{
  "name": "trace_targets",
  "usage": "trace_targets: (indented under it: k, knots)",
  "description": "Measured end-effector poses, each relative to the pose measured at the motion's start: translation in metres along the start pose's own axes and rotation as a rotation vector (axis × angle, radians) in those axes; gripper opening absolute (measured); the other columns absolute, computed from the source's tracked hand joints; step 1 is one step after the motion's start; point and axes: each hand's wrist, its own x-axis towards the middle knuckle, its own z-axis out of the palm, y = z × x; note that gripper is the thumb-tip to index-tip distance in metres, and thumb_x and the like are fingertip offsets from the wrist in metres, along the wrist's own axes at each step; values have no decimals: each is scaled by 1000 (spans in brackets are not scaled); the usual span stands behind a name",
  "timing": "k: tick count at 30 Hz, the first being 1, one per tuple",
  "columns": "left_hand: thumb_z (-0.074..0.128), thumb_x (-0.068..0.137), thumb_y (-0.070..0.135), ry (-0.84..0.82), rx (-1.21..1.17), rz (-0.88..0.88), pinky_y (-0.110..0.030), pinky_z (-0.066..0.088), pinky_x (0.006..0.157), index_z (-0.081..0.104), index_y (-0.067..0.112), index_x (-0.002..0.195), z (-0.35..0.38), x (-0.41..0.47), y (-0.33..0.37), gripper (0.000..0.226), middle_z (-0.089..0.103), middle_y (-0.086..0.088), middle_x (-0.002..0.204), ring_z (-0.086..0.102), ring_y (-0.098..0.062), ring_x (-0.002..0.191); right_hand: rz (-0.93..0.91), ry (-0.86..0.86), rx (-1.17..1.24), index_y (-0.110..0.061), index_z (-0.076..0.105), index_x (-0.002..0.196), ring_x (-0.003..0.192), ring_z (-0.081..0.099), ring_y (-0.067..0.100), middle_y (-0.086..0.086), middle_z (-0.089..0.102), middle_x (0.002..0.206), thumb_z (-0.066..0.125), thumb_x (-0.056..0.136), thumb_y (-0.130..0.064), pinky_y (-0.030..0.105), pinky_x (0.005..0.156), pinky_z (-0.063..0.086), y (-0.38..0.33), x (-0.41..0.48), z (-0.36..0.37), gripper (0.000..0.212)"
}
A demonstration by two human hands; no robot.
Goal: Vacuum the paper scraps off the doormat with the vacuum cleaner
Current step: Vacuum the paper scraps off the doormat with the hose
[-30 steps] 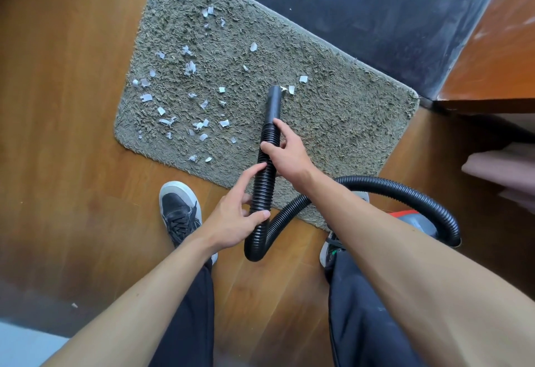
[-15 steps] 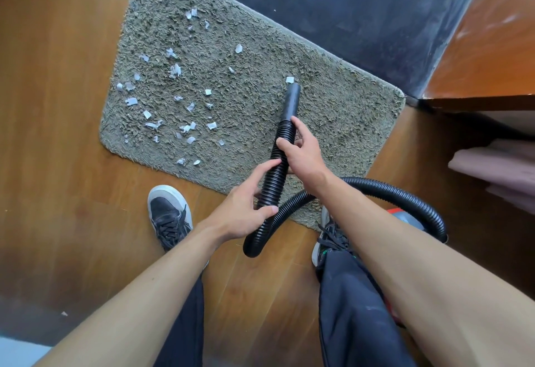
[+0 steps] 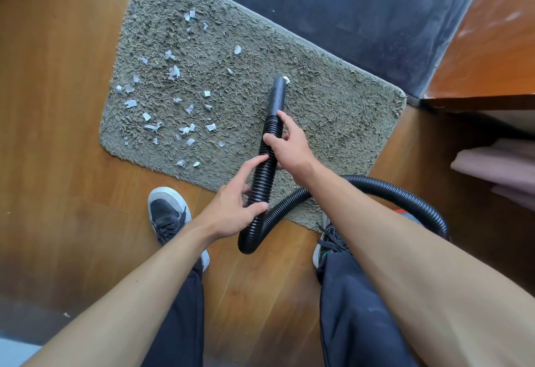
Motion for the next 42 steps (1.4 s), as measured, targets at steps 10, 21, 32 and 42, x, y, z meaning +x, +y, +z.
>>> trace_targets:
  k: [10,21,32,42]
  knots:
    - [67,89,11,-66,121,5,-47,57,92,25,67,137,23,14,15,85,67,-4,107,67,-23,99,44,127,62,-30,38,147,88,61,20,2,59,90,56,93,-11,47,88,55,17,-7,-32,60]
    - [66,89,9,12,18,-1,-54,52,99,27,65,138,4,3,1,85,62,0,105,61,-22,97,-19,17,-48,-28,43,140,83,59,19,3,59,91,56,89,-9,46,82,55,2,-1,-1,56]
    - [66,90,6,10,0,8,-49,58,89,28,65,138,4,-1,-5,85,64,-5,101,68,-20,76,27,-16,-51,-28,32,150,98,66,25,8,63,113,58,90,-11,46,85,57,-3,-8,-1,68]
    - [68,91,15,-137,210,1,-32,58,84,22,62,143,23,13,15,84,66,-1,113,66,-14,97,169,103,137,-31,32,151,87,69,15,13,63,121,56,98,-10,26,52,56,19,-29,-49,62]
